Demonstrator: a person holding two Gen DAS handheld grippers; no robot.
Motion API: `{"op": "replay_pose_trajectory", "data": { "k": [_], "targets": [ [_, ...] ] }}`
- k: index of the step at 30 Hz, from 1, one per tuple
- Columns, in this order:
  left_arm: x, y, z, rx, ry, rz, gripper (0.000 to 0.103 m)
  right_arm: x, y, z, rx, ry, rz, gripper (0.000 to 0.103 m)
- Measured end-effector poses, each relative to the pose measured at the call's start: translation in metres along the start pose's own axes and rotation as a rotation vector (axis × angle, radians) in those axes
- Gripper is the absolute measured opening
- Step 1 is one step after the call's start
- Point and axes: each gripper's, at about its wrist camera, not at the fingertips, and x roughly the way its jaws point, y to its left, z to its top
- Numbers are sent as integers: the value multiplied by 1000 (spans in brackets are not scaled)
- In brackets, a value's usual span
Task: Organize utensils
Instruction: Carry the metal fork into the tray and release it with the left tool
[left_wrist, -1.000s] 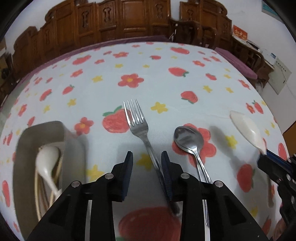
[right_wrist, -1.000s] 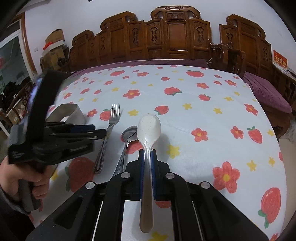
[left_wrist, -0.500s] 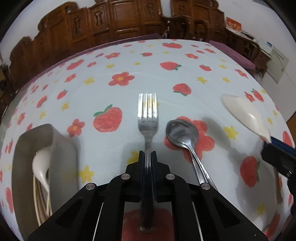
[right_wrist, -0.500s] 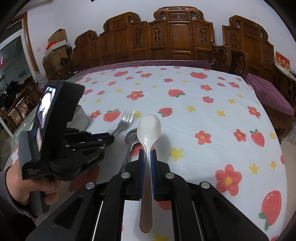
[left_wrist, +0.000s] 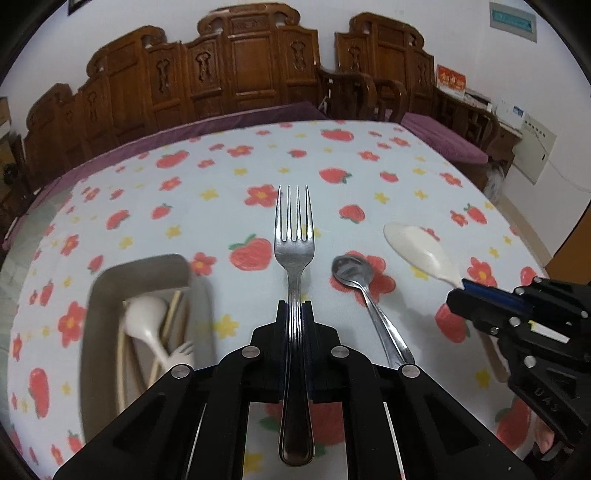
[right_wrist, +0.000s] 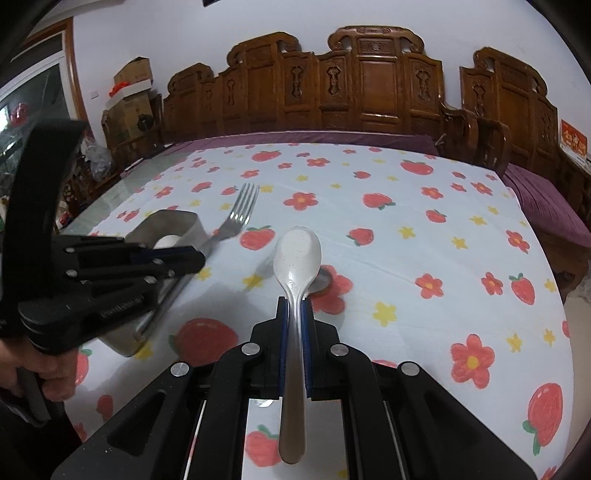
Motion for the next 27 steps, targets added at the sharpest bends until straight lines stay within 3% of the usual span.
{"op": "replay_pose_trajectory", "data": {
  "k": [11,27],
  "targets": [
    [-33,44,-10,-13,-43,26,6,-10,49,5,-77,-22,31,8],
    [-12,107,-38,-52,15,45,6,16,69,0,-121,30,24,8]
  ]
}}
